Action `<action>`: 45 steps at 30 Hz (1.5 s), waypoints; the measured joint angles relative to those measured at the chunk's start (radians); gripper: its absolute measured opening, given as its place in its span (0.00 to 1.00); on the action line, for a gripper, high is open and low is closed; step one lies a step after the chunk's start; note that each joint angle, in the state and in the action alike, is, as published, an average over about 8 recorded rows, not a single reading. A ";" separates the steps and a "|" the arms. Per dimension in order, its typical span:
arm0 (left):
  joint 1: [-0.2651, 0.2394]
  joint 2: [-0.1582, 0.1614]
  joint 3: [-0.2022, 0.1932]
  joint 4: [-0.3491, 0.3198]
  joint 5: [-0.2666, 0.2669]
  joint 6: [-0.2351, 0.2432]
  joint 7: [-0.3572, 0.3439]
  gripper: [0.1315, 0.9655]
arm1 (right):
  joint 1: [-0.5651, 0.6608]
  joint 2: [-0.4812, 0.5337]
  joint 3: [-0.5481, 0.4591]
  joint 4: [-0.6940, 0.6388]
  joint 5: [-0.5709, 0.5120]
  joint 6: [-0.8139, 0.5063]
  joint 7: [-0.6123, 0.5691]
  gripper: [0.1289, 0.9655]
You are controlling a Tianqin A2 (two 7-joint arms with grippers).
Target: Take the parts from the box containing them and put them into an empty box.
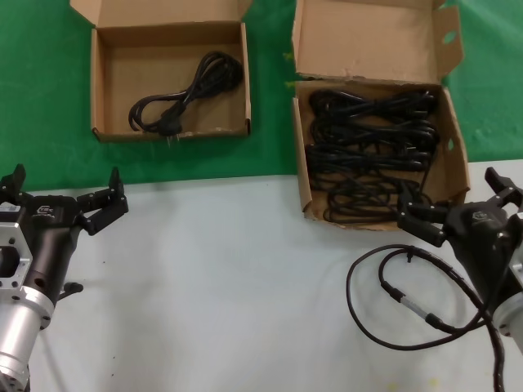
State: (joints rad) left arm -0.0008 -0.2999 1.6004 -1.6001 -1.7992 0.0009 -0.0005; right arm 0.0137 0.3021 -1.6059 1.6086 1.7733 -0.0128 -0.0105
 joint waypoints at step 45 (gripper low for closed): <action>0.000 0.000 0.000 0.000 0.000 0.000 0.000 1.00 | 0.000 0.000 0.000 0.000 0.000 0.000 0.000 1.00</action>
State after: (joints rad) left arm -0.0008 -0.2999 1.6005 -1.6001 -1.7992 0.0009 -0.0005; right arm 0.0137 0.3021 -1.6059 1.6086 1.7733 -0.0128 -0.0105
